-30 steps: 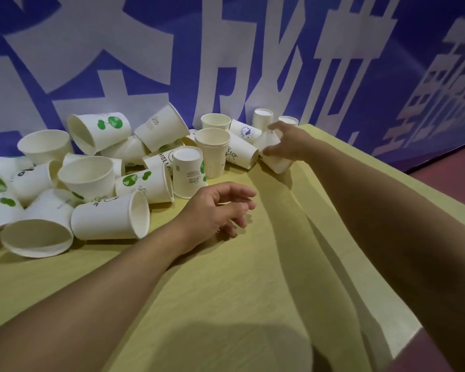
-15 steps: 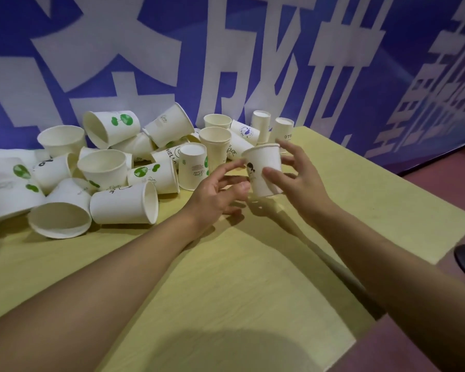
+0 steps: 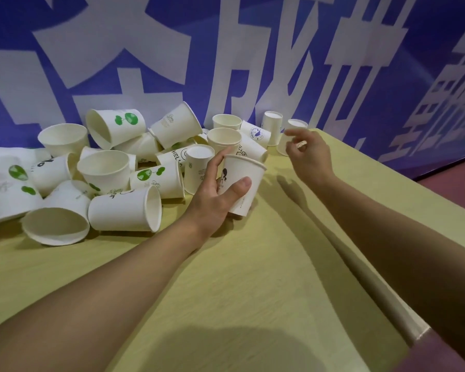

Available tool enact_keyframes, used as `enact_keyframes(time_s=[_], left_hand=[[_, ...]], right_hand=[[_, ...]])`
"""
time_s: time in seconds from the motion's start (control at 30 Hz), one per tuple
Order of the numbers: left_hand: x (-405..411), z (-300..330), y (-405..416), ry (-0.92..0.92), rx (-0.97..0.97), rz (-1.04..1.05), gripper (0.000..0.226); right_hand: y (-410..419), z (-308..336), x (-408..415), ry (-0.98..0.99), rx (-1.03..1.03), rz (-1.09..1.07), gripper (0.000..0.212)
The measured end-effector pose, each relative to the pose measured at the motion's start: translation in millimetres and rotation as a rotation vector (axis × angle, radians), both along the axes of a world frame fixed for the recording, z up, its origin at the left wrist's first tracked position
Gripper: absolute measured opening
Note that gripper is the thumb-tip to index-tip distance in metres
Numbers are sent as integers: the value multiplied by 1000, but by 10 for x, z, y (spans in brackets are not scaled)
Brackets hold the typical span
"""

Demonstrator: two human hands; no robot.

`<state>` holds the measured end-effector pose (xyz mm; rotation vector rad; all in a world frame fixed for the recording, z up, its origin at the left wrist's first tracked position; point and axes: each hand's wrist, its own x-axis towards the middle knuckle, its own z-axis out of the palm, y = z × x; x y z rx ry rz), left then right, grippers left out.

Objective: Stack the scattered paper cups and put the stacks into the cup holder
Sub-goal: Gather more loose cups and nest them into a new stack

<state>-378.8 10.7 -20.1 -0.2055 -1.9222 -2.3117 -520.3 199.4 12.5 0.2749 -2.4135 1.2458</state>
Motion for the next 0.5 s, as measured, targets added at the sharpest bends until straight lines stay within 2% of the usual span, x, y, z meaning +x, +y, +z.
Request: enact_keyframes(time_s=[0.1, 0.27, 0.5], left_hand=[[-31, -39, -11, 9, 3, -21, 66], [-72, -56, -45, -13, 1, -35, 69], [-77, -84, -52, 9, -46, -26, 73]], right_hand=[[98, 19, -457, 2, 170, -144, 34], [149, 18, -784, -38, 258, -225, 39], [170, 63, -686, 6, 150, -233, 20]])
